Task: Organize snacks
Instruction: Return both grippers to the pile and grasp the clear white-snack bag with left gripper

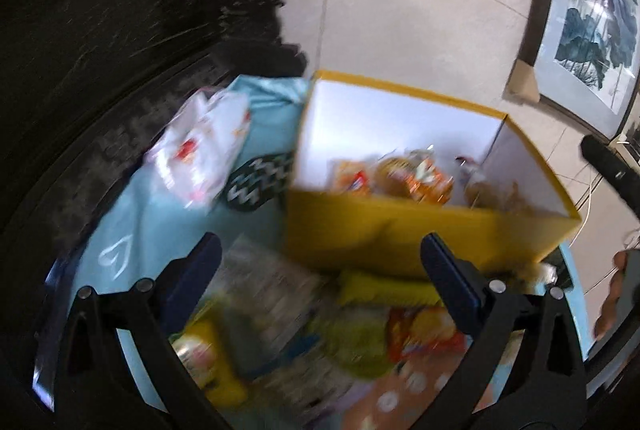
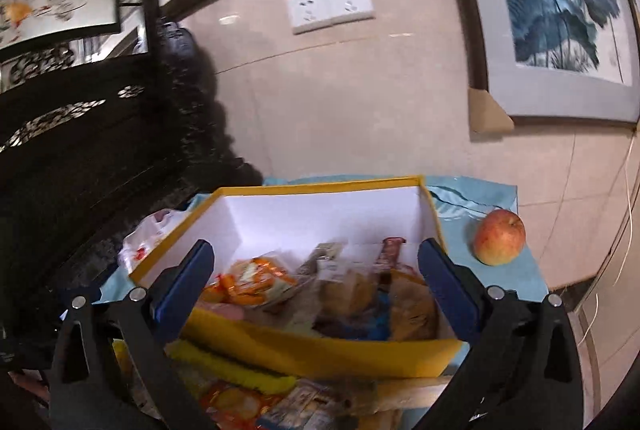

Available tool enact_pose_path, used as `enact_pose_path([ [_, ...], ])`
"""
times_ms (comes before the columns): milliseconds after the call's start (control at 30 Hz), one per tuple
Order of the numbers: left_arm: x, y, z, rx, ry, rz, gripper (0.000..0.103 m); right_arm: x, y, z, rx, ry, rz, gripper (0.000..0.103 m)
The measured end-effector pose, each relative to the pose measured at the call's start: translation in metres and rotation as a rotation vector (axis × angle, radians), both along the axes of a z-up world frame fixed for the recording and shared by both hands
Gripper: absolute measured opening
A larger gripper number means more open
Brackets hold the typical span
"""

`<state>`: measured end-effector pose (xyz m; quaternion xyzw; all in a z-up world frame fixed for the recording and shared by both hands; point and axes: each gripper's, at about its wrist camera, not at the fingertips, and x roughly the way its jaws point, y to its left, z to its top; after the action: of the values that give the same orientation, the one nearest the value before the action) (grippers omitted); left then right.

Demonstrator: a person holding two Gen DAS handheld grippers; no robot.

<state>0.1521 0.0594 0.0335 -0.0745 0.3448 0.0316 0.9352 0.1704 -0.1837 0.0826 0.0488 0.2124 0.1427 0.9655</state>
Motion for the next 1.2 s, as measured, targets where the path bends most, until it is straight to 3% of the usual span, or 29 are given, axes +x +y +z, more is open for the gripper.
enact_pose_path([
  [300, -0.037, 0.007, -0.04, 0.014, 0.113, -0.014, 0.101, -0.044, 0.016, -0.006, -0.091, 0.021, 0.057, 0.102],
  [500, -0.047, -0.012, -0.058, 0.085, 0.154, -0.088, 0.101, -0.049, 0.013, -0.035, -0.052, 0.103, 0.081, 0.102],
  [767, -0.046, -0.029, -0.073, 0.204, 0.153, -0.143, 0.101, -0.04, 0.002, -0.061, -0.003, 0.179, 0.067, 0.102],
  [900, -0.045, -0.032, -0.072, 0.221, 0.151, -0.146, 0.101, -0.039, -0.002, -0.062, 0.015, 0.193, 0.051, 0.102],
  [1033, -0.052, -0.037, -0.06, 0.182, 0.106, -0.213, 0.101, -0.041, -0.002, -0.06, 0.013, 0.186, 0.051, 0.102],
  [1200, -0.039, -0.035, -0.078, 0.209, 0.153, -0.209, 0.101, -0.04, -0.001, -0.062, 0.014, 0.197, 0.059, 0.102],
])
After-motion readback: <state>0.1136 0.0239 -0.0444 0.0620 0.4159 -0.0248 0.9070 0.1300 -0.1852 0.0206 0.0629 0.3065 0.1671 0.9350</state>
